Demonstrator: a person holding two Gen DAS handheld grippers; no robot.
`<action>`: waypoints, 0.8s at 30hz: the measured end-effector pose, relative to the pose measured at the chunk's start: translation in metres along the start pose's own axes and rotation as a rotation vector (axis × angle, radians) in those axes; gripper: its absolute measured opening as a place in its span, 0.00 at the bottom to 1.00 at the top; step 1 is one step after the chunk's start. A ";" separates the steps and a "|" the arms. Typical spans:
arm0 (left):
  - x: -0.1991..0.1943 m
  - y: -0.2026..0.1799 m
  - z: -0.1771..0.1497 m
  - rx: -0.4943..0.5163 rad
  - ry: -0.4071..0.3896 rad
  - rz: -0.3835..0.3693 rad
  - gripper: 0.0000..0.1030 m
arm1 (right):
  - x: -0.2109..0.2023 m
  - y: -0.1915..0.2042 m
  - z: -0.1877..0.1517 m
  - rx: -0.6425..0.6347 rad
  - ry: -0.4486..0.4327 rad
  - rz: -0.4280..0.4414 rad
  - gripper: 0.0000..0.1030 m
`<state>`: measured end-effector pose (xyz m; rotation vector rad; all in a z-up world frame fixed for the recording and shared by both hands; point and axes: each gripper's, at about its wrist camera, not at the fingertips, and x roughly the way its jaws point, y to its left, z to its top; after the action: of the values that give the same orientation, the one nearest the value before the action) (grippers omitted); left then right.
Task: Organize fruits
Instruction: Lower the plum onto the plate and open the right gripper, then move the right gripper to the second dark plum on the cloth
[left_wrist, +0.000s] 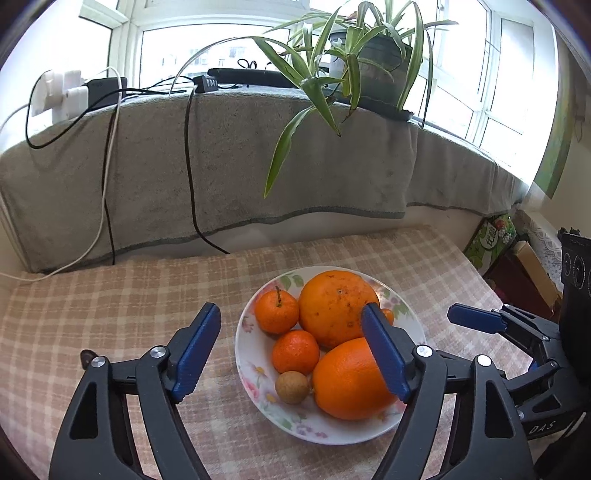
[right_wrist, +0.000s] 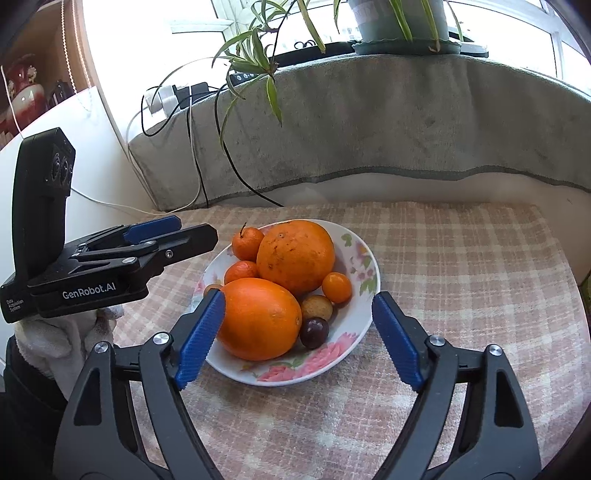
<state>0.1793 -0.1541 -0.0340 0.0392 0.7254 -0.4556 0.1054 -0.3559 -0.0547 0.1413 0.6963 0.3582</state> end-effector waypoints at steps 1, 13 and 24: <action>-0.001 -0.001 0.000 0.003 -0.002 0.002 0.77 | -0.001 0.000 0.000 -0.002 0.000 0.000 0.83; -0.024 -0.004 0.001 0.011 -0.040 0.003 0.78 | -0.009 0.011 -0.002 -0.022 -0.006 -0.010 0.84; -0.053 -0.003 -0.004 0.007 -0.082 0.006 0.78 | -0.021 0.033 -0.002 -0.054 -0.016 -0.013 0.85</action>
<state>0.1404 -0.1355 -0.0023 0.0292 0.6435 -0.4518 0.0798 -0.3335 -0.0358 0.0886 0.6705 0.3626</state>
